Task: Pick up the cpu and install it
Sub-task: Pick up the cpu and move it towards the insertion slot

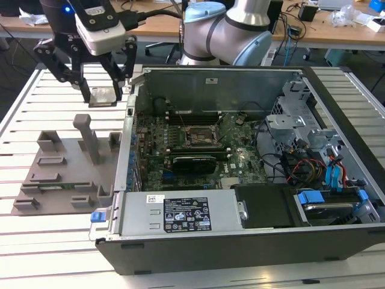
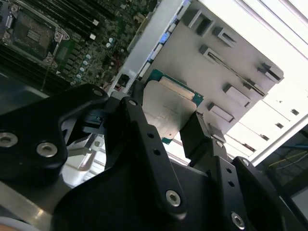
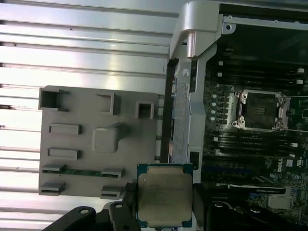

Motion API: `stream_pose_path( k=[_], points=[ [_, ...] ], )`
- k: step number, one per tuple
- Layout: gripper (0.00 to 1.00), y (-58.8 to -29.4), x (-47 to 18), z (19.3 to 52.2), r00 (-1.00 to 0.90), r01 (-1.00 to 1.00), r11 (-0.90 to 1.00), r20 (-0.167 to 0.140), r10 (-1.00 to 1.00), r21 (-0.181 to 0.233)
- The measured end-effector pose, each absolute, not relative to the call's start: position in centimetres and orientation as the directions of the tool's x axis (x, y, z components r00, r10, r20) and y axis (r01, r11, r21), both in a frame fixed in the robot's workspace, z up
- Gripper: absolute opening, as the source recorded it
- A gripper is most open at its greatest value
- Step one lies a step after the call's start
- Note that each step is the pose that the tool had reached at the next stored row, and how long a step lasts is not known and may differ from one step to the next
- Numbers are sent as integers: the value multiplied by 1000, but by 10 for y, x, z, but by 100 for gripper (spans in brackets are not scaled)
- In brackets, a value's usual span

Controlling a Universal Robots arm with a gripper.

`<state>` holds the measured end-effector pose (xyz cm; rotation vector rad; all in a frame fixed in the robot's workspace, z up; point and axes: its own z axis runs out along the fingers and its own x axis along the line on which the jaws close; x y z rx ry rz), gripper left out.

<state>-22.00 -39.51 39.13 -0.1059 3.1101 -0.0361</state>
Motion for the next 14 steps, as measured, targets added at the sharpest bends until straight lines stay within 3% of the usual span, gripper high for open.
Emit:
stream_pose_path(
  k=[14],
  points=[
    [55,-393,-178,391,-997,-68,997,-29,-68,-24]
  ],
)
